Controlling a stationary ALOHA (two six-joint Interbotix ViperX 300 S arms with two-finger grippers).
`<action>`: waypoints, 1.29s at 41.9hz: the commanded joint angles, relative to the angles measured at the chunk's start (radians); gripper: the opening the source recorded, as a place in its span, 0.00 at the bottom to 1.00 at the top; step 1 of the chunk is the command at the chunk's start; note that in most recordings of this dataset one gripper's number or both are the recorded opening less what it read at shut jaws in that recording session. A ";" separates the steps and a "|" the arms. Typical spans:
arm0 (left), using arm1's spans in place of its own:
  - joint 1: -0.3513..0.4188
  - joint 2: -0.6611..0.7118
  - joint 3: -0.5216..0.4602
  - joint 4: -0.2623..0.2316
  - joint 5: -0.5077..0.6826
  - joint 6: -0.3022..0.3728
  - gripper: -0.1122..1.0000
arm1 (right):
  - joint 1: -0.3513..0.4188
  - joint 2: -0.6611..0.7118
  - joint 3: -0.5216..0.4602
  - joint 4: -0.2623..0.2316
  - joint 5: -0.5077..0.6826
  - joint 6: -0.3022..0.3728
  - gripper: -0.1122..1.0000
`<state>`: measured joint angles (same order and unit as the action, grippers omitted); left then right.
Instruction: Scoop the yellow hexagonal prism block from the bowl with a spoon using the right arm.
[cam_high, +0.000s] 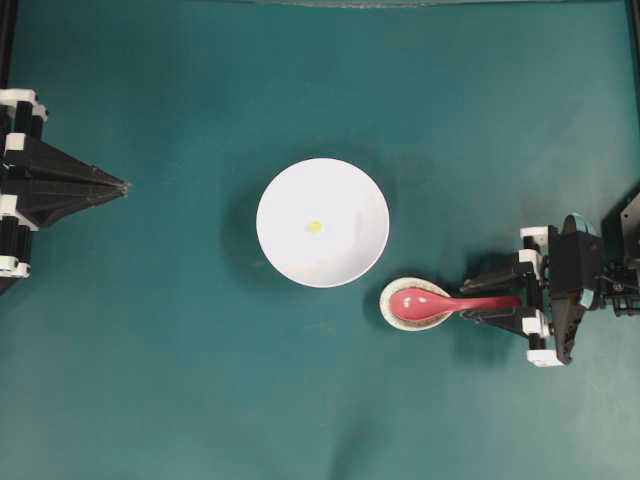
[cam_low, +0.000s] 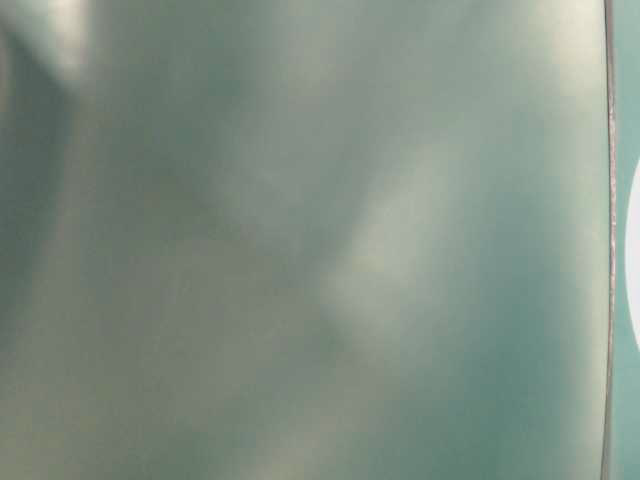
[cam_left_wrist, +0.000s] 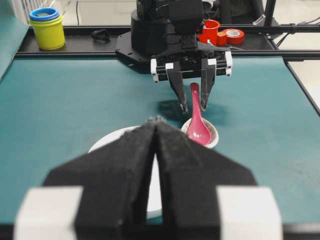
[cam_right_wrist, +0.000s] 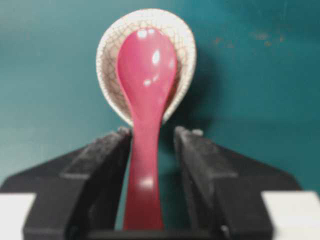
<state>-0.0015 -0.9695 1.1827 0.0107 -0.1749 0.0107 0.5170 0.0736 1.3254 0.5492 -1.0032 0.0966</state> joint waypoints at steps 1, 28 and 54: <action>0.000 0.009 -0.015 0.003 -0.005 0.000 0.10 | 0.005 -0.009 -0.003 0.000 -0.005 -0.002 0.53; 0.000 0.009 -0.015 0.002 -0.005 0.000 0.10 | 0.005 -0.026 -0.012 -0.002 0.018 0.000 0.28; 0.000 0.011 -0.015 0.002 -0.005 0.000 0.10 | 0.005 -0.146 -0.003 0.000 0.133 0.008 0.19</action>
<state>-0.0015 -0.9679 1.1827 0.0107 -0.1749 0.0107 0.5170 -0.0383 1.3238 0.5492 -0.8790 0.1043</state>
